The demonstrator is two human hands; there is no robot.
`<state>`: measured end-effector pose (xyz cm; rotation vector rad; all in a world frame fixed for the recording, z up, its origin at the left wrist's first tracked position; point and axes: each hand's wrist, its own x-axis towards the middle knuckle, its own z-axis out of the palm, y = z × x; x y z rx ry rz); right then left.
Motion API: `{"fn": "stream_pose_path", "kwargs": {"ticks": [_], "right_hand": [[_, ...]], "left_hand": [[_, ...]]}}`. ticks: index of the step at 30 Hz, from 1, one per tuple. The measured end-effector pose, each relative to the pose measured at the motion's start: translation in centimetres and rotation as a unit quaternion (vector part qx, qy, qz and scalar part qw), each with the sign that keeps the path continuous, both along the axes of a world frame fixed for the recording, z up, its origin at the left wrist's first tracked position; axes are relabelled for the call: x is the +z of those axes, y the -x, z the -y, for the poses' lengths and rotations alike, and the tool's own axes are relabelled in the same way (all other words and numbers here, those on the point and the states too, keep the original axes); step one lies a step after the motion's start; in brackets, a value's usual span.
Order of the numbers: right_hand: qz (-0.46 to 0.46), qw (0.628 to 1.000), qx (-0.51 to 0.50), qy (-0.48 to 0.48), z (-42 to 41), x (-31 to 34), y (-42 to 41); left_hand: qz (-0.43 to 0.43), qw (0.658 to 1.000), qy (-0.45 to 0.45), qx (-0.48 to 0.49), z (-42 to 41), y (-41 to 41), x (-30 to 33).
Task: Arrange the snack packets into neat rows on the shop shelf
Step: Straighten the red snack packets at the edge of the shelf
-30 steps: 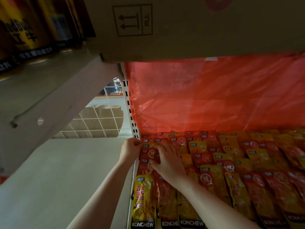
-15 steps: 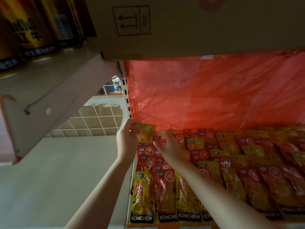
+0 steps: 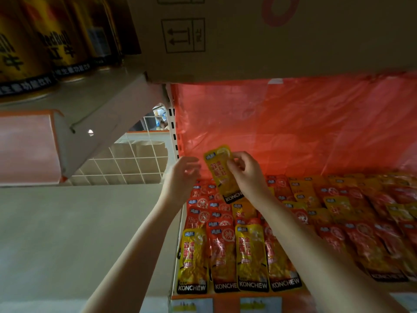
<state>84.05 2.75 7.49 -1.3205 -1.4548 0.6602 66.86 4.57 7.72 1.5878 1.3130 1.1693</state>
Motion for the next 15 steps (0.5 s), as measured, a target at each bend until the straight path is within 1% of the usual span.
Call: {"fn": "stream_pose_path", "kwargs": {"ticks": [2,3,7,12,15], "right_hand": [[0.058,0.997,-0.051,0.011,0.2,-1.1,-0.7],[0.085,0.994,-0.072,0.021,0.3,-1.7,-0.9],[0.156,0.979,-0.120,0.055,0.9,-4.1,-1.4],[0.183,0.971,-0.146,0.058,1.0,-6.4,-1.5],[0.250,0.949,-0.176,0.080,1.1,-7.0,-1.2]], "left_hand": [[-0.092,0.994,0.064,-0.002,0.2,0.9,-2.1],[-0.119,0.989,0.088,-0.007,0.6,1.4,-3.2],[-0.236,0.961,0.143,-0.018,3.7,2.7,-6.0],[-0.271,0.942,0.191,-0.049,6.0,3.5,-6.7],[-0.295,0.936,0.189,-0.047,6.5,3.6,-6.7]]}}
